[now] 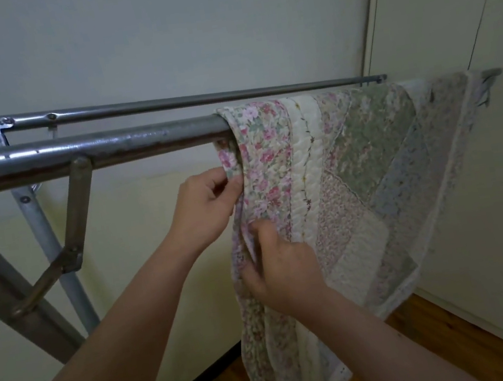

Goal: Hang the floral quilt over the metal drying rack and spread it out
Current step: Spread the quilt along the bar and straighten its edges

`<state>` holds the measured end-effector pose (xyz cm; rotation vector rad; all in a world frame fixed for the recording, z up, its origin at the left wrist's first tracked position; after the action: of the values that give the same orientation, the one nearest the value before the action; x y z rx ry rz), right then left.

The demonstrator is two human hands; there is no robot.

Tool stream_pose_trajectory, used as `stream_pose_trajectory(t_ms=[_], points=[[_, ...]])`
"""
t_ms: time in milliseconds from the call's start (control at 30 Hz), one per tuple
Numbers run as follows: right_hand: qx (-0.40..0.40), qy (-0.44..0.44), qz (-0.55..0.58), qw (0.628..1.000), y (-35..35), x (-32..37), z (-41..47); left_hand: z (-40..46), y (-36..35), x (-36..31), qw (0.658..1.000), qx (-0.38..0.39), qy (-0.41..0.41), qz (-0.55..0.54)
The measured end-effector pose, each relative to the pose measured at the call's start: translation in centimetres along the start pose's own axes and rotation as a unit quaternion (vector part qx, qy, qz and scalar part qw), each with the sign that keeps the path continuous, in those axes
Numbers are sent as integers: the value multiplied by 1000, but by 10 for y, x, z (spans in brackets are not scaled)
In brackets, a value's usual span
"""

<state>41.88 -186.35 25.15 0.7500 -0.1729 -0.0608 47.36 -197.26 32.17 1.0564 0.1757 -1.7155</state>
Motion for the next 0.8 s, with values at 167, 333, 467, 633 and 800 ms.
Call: stream_pose_trajectory(t_ms=[167, 333, 467, 633, 800], points=[[15, -69, -8, 997, -13, -20, -2, -18, -19, 39, 976, 166, 135, -28], [38, -53, 53, 997, -20, -16, 1, -29, -23, 54, 963, 225, 147, 21], [10, -83, 144, 986, -18, -10, 2, -37, -19, 61, 943, 242, 203, -101], [10, -117, 217, 969, -21, -10, 7, -47, -29, 74, 930, 279, 218, -99], [47, -81, 200, 975, -24, -8, 15, -41, -25, 77, 931, 259, 227, -117]])
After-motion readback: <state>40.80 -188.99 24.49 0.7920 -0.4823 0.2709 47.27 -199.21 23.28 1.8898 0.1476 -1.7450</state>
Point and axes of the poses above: each hand's wrist, its own z-axis towards the middle knuckle, its own y-axis out of the back of the hand, x = y × z, the point moved 3 cm from there along z, towards the middle knuckle, and after that the axes turned 8 degrees about y, right-handed, at the moved point
